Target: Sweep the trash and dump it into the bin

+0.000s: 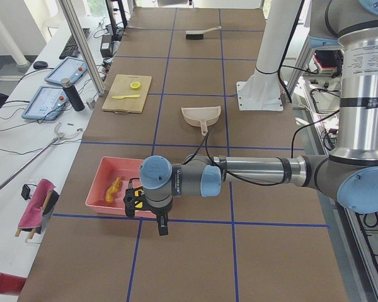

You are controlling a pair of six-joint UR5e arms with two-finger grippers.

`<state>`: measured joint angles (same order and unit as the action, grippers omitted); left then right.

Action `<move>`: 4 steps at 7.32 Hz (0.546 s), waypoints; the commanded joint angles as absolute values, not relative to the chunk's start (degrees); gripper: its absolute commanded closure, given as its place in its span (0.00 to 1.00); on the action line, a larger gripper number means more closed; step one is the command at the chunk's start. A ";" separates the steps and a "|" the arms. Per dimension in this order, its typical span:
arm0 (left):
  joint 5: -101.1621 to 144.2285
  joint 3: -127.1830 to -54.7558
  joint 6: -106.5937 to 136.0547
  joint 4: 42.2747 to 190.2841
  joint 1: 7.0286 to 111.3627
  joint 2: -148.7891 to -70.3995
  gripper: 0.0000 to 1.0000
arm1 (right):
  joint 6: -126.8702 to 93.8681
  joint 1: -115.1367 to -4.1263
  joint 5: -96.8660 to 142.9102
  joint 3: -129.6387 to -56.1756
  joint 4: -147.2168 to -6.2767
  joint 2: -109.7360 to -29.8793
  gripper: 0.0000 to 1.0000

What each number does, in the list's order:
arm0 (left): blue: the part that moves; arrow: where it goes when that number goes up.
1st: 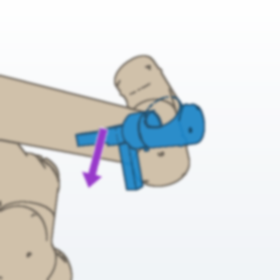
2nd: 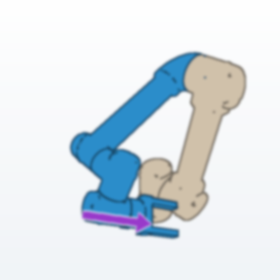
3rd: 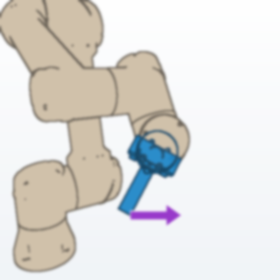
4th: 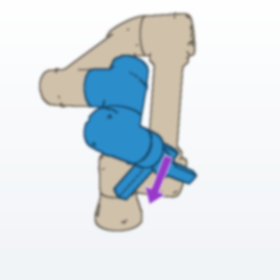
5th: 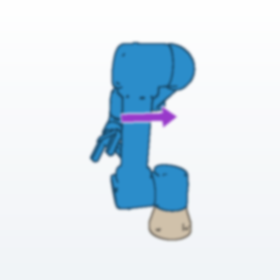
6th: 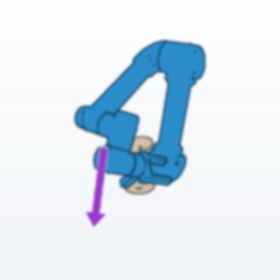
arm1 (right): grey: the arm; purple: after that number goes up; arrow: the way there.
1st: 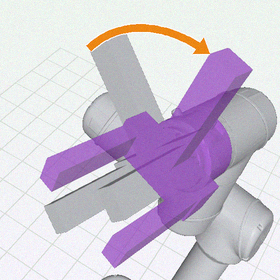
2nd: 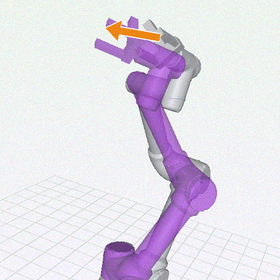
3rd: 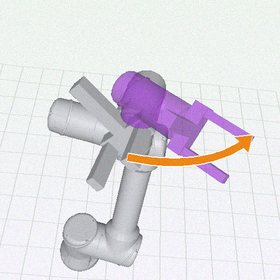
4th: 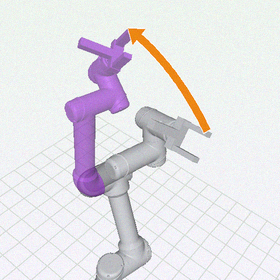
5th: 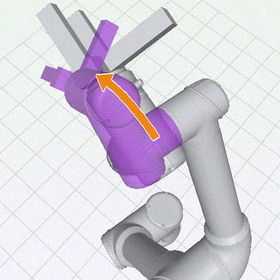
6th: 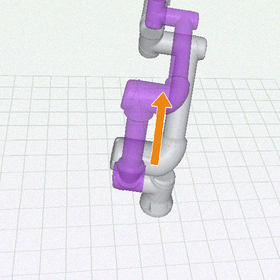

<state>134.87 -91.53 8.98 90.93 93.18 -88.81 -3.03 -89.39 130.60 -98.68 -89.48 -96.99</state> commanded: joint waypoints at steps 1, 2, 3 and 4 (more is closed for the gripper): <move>134.91 -91.40 9.05 91.14 92.90 -90.43 0.02 | -3.08 -89.38 130.52 -99.49 -89.38 -96.51 0.00; 134.74 -91.84 9.14 91.14 92.03 -91.22 0.02 | -2.99 -89.38 130.52 -99.49 -89.38 -96.24 0.00; 134.48 -91.76 9.23 91.06 91.59 -91.06 0.01 | -2.99 -89.38 130.43 -99.49 -89.38 -96.24 0.00; 134.47 -91.67 9.23 91.05 91.58 -90.88 0.02 | -2.99 -89.38 130.52 -99.67 -89.38 -96.15 0.00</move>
